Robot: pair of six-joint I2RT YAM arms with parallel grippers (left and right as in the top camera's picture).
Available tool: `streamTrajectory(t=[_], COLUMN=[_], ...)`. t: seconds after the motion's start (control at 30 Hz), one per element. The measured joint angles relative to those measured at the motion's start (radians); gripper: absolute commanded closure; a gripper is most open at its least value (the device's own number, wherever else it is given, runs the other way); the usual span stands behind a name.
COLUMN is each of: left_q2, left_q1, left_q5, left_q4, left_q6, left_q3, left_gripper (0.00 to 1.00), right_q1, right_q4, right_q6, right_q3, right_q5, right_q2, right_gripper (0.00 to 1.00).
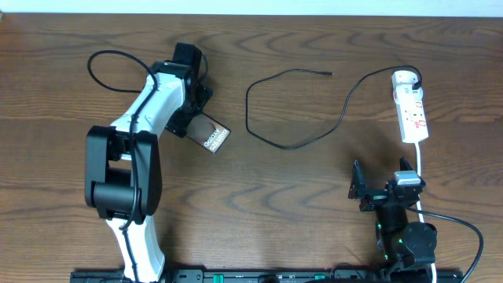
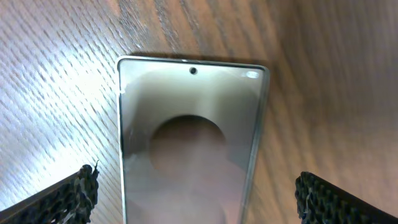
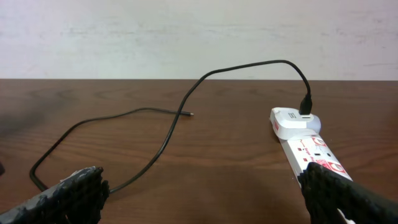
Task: Plug charger to phone and switch on socket
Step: 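Lift the phone with the left gripper and tilt it upright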
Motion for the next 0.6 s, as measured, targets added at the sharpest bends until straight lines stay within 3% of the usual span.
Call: streamTrajectory(t=[0.6], left_q2=[-0.005], left_q1=[-0.001], left_q5=[0.044], left_q4=[-0.017], left_q6=[-0.091], left_q3=[-0.025], left_gripper=[0.0], right_q1=[0.0], right_q4=[0.0], right_q6=[0.0], right_q3=[0.0], right_q5=[0.0], right_q2=[0.0], right_gripper=[0.01])
